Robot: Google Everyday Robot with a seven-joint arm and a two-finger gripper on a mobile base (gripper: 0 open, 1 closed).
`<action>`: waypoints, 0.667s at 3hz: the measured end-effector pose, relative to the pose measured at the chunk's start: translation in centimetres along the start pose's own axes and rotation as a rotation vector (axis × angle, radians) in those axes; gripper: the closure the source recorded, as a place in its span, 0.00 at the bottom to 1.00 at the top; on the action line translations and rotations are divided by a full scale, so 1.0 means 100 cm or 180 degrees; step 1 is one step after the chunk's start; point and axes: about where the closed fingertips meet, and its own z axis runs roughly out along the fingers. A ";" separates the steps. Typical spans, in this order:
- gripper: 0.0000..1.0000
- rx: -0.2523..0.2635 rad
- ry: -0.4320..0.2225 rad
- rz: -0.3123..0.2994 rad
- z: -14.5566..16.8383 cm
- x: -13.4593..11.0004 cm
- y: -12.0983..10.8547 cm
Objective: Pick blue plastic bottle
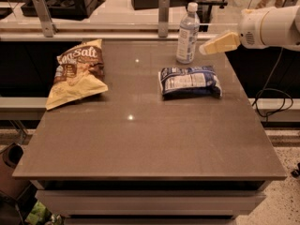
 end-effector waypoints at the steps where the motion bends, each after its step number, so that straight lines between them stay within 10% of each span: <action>1: 0.00 -0.0108 -0.0102 0.0024 0.023 -0.010 0.000; 2: 0.00 -0.0224 -0.0199 0.0039 0.048 -0.021 0.001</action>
Offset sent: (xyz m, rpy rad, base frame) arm 0.0671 0.0458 0.0010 0.0881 -0.0177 0.1163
